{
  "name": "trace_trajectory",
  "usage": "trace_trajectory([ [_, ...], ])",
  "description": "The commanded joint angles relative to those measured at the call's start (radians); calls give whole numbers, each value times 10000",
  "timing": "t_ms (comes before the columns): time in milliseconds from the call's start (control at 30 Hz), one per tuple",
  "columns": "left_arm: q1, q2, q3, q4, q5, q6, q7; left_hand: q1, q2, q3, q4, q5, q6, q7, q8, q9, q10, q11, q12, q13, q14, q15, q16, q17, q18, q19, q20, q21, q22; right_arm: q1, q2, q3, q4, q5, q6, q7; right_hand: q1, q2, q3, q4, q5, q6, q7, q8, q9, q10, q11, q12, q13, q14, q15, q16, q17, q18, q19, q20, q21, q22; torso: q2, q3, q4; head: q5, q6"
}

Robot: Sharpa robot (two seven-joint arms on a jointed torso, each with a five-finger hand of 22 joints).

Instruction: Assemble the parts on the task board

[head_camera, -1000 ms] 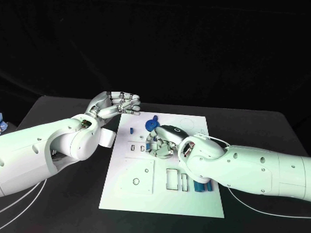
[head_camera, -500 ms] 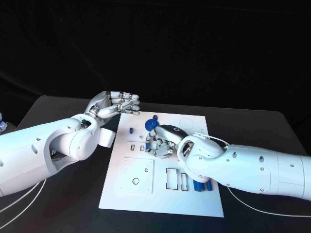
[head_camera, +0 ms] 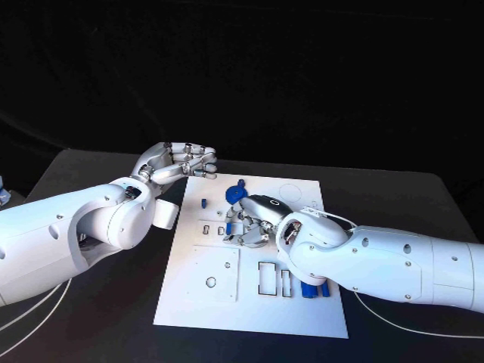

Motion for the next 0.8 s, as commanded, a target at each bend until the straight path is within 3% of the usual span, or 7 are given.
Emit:
trace_trajectory([
  [33, 2, 26, 6, -4, -2, 165, 12, -18, -8, 1, -80, 7, -10, 58, -69, 17, -10, 31, -38, -15, -65, -33, -16, 11, 87, -54, -17, 61, 10, -20, -31, -11, 38, -135, -95, -79, 46, -88, -90, 32, -47, -84, 16, -53, -15, -87, 3, -56, -30, 817, 93, -31, 1552, 113, -19, 58, -52, 543, 3, 2, 2, 0, 2],
  [300, 1, 41, 5, -82, -206, 164, -93, -82, -24, -15, -67, 7, -7, 50, -69, 28, 15, 18, -39, -10, 58, -62, 61, 71, 105, -21, -25, 141, 48, -35, -217, -9, 267, -164, -695, 130, 214, -56, -280, 98, 17, -285, 84, -136, -68, -153, 64, -71, -56, 808, 144, -42, 1524, 122, -39, 104, -100, 522, -3, 6, 17, -4, 21],
  [467, 0, 56, 5, -201, -796, 71, -367, -402, -62, -96, 102, 11, -63, 8, -124, 63, 709, -166, 294, 147, 1041, -351, 979, 591, 143, 455, -248, 811, 380, -25, -680, 54, 589, 478, -1308, 962, 502, 61, -414, 130, 167, -477, 154, -206, -125, -203, 127, -82, -89, 802, 203, -51, 1501, 135, -66, 160, -162, 491, -43, 16, -7, 40, 68],
  [533, 0, 69, 5, -273, -1111, 47, -553, -567, -87, -188, 324, 26, 39, -116, -6, 164, 1146, -349, 731, 401, 1543, -605, 2379, 1484, 103, 825, -535, 1664, 856, 26, -939, 103, 714, 1166, -1455, 1536, 818, 199, -353, 48, 298, -363, 136, -104, -110, -292, 110, -146, -169, 768, 196, -99, 1370, 187, -194, 170, -353, 343, -63, 27, -26, 63, 91],
  [633, 2, 107, 5, -442, -1803, 311, -1046, -630, 35, -258, 595, 30, 44, -247, 229, 320, 1296, -483, 1361, 851, 1691, -774, 4022, 2545, 107, 925, -718, 2616, 1432, 247, -1412, 177, 924, 2763, -1478, 1995, 1119, 365, -209, -64, 353, -268, 121, -8, -103, -400, 91, -231, -272, 747, 178, -132, 1297, 219, -275, 159, -489, 248, -92, 45, -55, -60, 146],
  [667, 2, 115, 5, -469, -1912, 358, -1120, -627, 54, -252, 607, 31, 35, -250, 242, 329, 1282, -485, 1391, 876, 1671, -775, 4086, 2590, 103, 918, -725, 2658, 1458, 283, -1471, 186, 946, 2965, -1471, 2020, 1123, 369, -205, -65, 358, -264, 120, -3, -102, -403, 91, -234, -275, 746, 178, -133, 1296, 219, -274, 159, -487, 249, -100, 48, -60, -66, 150],
  [800, 5, 199, 6, -676, -3138, 919, -2081, -833, 81, -584, 933, 45, -201, -384, 838, 657, 1046, -695, 3113, 2130, 2314, -970, 6604, 4303, 125, 1150, -927, 4161, 2368, 695, -1987, 239, 1045, 4775, -1343, 2166, 1054, 448, -136, 25, 857, -124, 90, 174, -75, -417, 62, -240, -309, 748, 150, -139, 1292, 225, -270, 134, -531, 236, -150, 74, -103, 31, 115],
])
